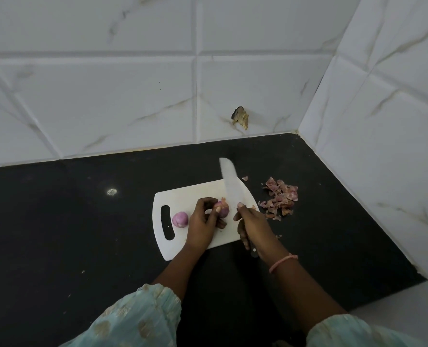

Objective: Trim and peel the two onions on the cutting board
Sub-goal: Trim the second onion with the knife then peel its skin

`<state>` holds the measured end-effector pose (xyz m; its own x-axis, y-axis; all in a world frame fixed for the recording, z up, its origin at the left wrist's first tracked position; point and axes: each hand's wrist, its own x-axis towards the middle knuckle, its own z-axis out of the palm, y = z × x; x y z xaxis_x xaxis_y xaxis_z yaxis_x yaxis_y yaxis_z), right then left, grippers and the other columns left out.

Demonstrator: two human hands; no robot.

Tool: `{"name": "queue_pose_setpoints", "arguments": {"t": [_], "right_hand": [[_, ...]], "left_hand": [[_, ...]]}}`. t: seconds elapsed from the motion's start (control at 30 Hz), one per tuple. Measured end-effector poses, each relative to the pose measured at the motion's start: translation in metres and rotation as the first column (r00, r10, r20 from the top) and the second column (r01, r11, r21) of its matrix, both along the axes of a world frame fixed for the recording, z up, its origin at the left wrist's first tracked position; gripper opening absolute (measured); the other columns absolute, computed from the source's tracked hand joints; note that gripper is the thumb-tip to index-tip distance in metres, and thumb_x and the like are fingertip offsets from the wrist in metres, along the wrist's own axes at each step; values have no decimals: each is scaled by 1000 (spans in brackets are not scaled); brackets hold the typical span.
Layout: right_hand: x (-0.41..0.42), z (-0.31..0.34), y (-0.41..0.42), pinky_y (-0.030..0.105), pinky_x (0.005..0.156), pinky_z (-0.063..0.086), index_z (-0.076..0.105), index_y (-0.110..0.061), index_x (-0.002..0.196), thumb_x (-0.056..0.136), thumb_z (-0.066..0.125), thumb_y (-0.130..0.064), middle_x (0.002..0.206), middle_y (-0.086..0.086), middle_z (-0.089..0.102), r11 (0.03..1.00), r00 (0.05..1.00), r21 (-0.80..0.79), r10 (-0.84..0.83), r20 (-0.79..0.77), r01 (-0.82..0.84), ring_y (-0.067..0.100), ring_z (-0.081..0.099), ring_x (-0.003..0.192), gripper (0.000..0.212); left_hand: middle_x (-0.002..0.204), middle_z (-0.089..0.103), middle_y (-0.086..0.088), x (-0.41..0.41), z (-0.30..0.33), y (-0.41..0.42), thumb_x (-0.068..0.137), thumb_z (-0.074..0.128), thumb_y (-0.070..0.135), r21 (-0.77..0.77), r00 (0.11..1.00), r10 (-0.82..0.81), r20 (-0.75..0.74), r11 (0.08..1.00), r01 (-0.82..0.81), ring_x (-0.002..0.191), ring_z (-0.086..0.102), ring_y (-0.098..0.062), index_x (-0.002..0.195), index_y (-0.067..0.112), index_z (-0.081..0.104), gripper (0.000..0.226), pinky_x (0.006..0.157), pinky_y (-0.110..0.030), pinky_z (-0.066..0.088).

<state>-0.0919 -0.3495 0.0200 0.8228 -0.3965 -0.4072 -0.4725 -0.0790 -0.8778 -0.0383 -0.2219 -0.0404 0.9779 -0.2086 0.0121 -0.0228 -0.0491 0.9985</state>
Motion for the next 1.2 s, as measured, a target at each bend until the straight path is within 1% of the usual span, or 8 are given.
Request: {"name": "queue_pose_setpoints", "arguments": {"t": [0.07, 0.17, 0.37, 0.53, 0.63, 0.8, 1.07, 1.2], "right_hand": [[-4, -10, -1, 31, 46, 44, 59, -10, 94, 102, 42, -39, 62, 4, 54, 986, 998, -154, -50, 44, 56, 14, 49, 48, 35], [-15, -25, 2, 35, 74, 51, 53, -17, 124, 102, 42, -36, 100, 1, 64, 805, 997, -591, 71, 6, -53, 16, 62, 88, 32], [-20, -41, 14, 32, 80, 53, 39, -22, 139, 100, 43, -32, 129, 1, 51, 500, 968, -835, 202, -147, -231, 17, 55, 110, 40], [-14, -37, 8, 34, 80, 52, 52, -20, 118, 91, 55, -38, 123, 2, 48, 530, 973, -818, 182, -145, -221, 19, 51, 108, 32], [-6, -31, 4, 31, 84, 47, 58, -19, 114, 92, 56, -37, 112, 0, 55, 565, 978, -823, 199, 69, -57, 16, 52, 103, 29], [23, -11, 19, 10, 67, 42, 54, -21, 115, 98, 53, -39, 96, -8, 60, 948, 967, -300, 166, 192, -104, 5, 61, 88, 25], [39, -9, 31, 29, 63, 47, 41, -23, 103, 103, 38, -39, 87, -2, 61, 889, 967, -406, 250, 45, -211, 13, 62, 78, 17], [36, -12, 40, 38, 66, 51, 39, -24, 97, 102, 37, -40, 84, -1, 60, 889, 978, -449, 166, 126, -93, 14, 61, 76, 17]], "left_hand": [[103, 69, -8, -1, 1, 0, 104, 51, 13, -15, 1000, 11, -3, 1000, -11, 62, 69, -18, 123, 8, 53, 20, 64, -27, 58], [94, 71, -8, -2, 0, 0, 105, 49, 15, -13, 999, 29, 18, 999, -29, 64, 69, -17, 123, 10, 57, 21, 66, -27, 58], [91, 72, -6, -5, 3, 1, 105, 50, 17, -29, 999, 53, 5, 998, -53, 65, 67, -14, 123, 11, 60, 22, 67, -26, 57], [97, 72, -2, -5, 6, 1, 104, 50, 15, -18, 999, 53, 11, 998, -52, 70, 67, -14, 122, 12, 61, 21, 67, -26, 57], [103, 69, 3, -6, 6, 1, 105, 48, 13, 6, 998, 39, 43, 999, -39, 76, 68, -10, 122, 12, 60, 21, 68, -24, 56], [107, 68, -2, -4, 6, 4, 107, 44, 12, 30, 997, 1, 78, 1000, -3, 89, 69, -20, 121, 15, 58, 21, 74, -32, 59], [110, 65, 4, -5, 11, 5, 107, 39, 6, 37, 998, 7, 63, 999, -9, 91, 64, 4, 123, 5, 54, 23, 75, -11, 49], [113, 65, 14, -10, 16, -3, 108, 39, 12, 20, 997, 38, 60, 999, -39, 104, 62, 3, 118, 24, 56, 23, 87, -11, 46]]}}
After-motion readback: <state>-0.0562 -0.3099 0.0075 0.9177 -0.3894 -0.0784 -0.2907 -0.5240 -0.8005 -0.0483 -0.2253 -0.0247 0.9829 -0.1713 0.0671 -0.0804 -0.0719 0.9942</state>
